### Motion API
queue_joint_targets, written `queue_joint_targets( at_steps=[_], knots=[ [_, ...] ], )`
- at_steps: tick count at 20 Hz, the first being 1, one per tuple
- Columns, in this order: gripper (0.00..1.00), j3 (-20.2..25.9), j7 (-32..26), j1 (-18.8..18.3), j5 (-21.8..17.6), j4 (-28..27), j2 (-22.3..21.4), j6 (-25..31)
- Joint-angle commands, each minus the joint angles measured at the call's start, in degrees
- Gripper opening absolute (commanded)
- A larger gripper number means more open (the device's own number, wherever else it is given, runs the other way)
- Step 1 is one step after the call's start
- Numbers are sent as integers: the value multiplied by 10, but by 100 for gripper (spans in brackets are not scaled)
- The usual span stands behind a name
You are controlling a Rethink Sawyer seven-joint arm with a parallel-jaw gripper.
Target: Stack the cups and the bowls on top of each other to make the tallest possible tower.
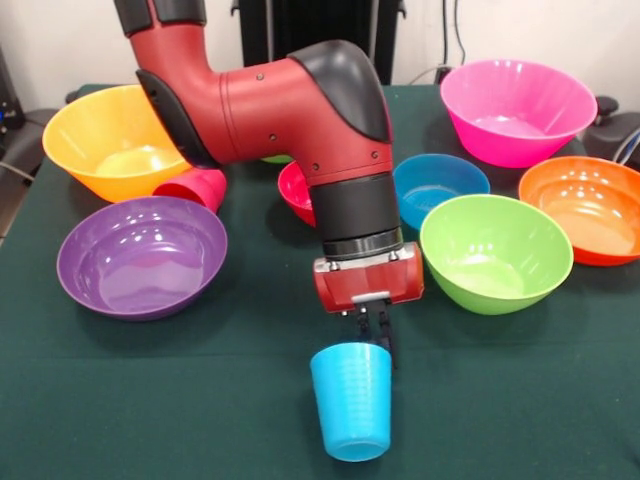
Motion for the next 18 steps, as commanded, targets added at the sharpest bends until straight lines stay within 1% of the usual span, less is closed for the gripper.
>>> queue_joint_targets(
  at_steps=[1,7,10,18],
  knots=[
    [0,-33,56,32,36,15,-39,101],
    [0,-47,43,38,55,31,-61,146],
    [0,-45,40,34,62,45,-74,158],
    [0,-48,39,30,55,56,-78,146]
  ],
)
